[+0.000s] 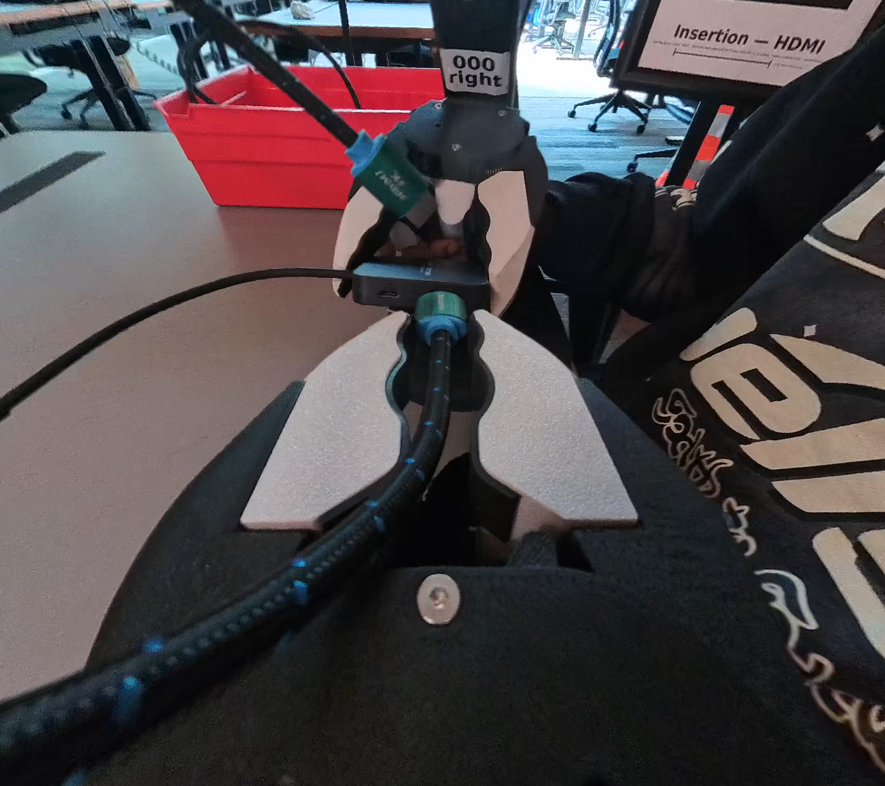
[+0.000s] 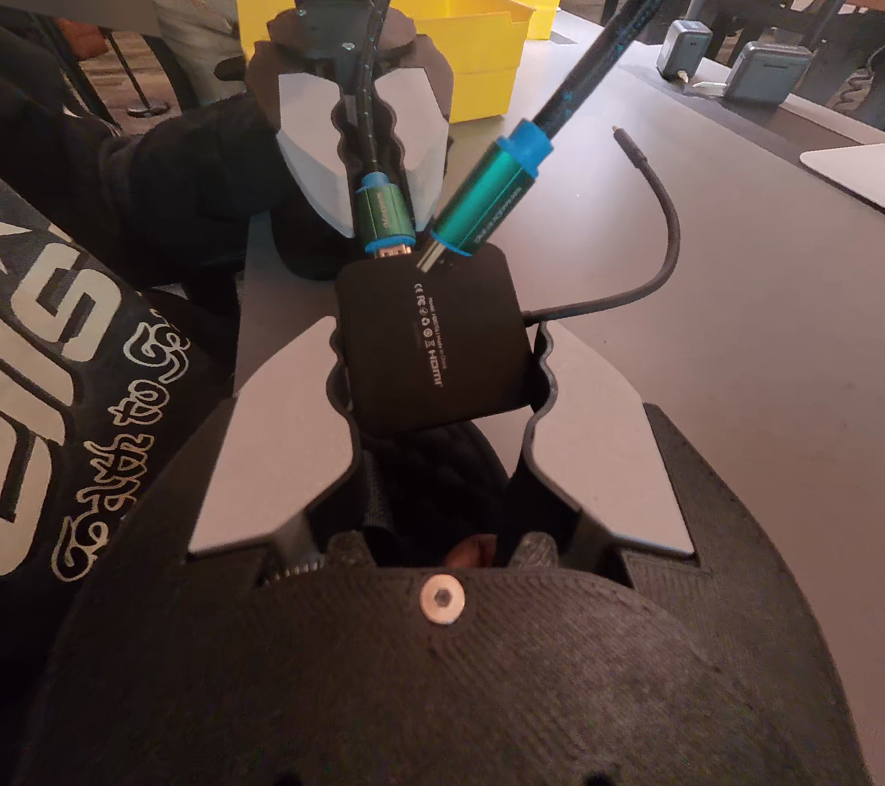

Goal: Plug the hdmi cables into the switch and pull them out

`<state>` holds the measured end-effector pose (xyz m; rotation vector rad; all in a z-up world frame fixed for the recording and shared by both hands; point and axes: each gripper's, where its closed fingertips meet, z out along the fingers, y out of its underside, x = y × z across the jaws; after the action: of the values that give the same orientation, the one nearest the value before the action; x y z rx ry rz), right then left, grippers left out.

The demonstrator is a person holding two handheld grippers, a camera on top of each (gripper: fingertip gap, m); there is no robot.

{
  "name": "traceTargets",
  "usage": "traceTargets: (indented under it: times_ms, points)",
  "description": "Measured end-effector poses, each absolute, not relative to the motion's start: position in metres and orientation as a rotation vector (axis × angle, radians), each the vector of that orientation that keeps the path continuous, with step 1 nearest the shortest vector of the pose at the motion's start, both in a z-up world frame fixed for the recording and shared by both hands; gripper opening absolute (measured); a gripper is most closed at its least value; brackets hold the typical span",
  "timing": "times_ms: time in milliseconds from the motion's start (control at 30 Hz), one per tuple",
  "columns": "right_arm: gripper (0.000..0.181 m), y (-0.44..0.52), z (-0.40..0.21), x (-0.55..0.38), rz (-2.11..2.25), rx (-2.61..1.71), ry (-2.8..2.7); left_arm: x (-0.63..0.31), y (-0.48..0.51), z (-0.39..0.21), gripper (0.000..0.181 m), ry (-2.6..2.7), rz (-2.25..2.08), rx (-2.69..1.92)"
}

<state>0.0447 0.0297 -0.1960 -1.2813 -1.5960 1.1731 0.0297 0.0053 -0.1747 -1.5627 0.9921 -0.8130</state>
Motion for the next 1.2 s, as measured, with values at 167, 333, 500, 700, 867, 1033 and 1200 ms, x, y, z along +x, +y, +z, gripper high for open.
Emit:
traceTargets:
  times_ms: [167,333,500,700,867,1033,1200]
  points:
    - [0.076,0.032,-0.195,0.045,1.174,-1.281,-1.575,0.031,0.006,-0.175,0.02,1.01,-0.755,-1.543]
    - [0.076,0.024,-0.204,0.044,1.145,-1.27,-1.666,0.036,0.001,-0.185,0.02,1.061,-0.786,-1.589]
    - [0.076,0.025,-0.2,0.045,1.149,-1.252,-1.635,0.038,0.002,-0.184,0.02,1.057,-0.788,-1.583]
    - [0.077,0.024,-0.182,0.041,1.185,-1.177,-1.521,0.038,0.003,-0.161,0.021,0.988,-0.791,-1.446]
    - [0.076,0.042,-0.154,0.042,1.097,-1.102,-1.336,0.003,0.018,-0.109,0.042,0.686,-0.621,-1.183]
    - [0.076,0.084,-0.111,0.076,0.84,-1.131,-1.196,-0.096,0.039,-0.069,0.058,0.08,-0.475,-1.013]
    - [0.076,0.152,-0.044,0.162,0.469,-1.217,-0.892,-0.134,0.055,-0.082,0.08,-0.173,-0.484,-1.075]
